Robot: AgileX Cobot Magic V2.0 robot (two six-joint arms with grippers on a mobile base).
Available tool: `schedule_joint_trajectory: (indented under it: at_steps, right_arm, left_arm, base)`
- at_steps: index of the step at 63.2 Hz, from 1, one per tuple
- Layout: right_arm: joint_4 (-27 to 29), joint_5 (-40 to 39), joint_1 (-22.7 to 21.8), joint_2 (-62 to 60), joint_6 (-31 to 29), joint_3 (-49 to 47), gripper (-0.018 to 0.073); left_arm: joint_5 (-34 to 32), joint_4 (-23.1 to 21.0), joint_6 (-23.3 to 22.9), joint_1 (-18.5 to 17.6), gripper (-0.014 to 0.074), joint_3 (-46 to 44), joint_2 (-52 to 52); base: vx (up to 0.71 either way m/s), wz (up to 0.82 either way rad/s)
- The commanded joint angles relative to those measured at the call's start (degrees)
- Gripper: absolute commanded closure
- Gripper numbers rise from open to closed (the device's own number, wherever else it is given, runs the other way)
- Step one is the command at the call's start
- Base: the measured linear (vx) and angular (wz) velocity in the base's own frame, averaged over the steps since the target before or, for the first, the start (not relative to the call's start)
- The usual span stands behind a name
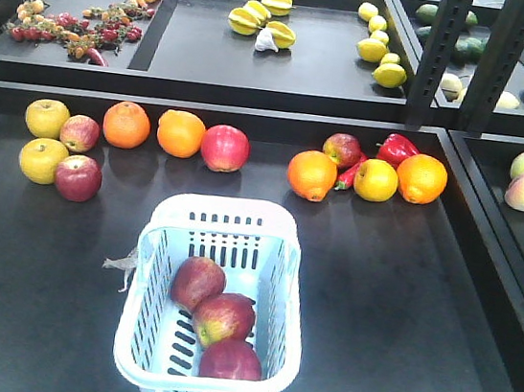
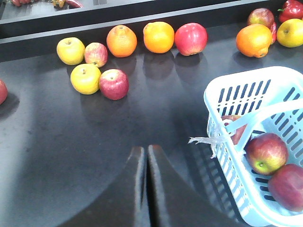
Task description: Pick three apples into basket with both arms
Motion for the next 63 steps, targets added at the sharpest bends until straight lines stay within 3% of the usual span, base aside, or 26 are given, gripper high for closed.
schedule_joint_trajectory:
  at_steps: [1, 50, 55, 63]
  right_arm:
    - [-0.1, -3.8, -0.4, -0.1, -0.6, -1.5, 0.0568]
    - [-0.1, -3.8, -0.4, -0.1, -0.6, -1.5, 0.0568]
    - [-0.1, -3.8, -0.4, -0.1, -0.6, -1.5, 0.0568]
    - [-0.1, -3.8, -0.4, -0.1, -0.6, -1.5, 0.0568]
  left_arm:
    - [-3.2, 0.3, -0.5, 0.2, 0.0604, -1.4, -0.1]
    - [-3.9, 0.2, -0.6, 0.2, 0.0604, -1.3, -0.3]
    - [-8.0, -0.7, -0.6, 0.2, 0.0604, 0.3, -1.4]
    - [-20.0, -1.3, -0.6, 0.2, 0.0604, 7.0, -5.6]
  base:
    - [0.00, 0.00]
    - [0.00, 0.00]
    - [0.00, 0.00]
    - [0.00, 0.00]
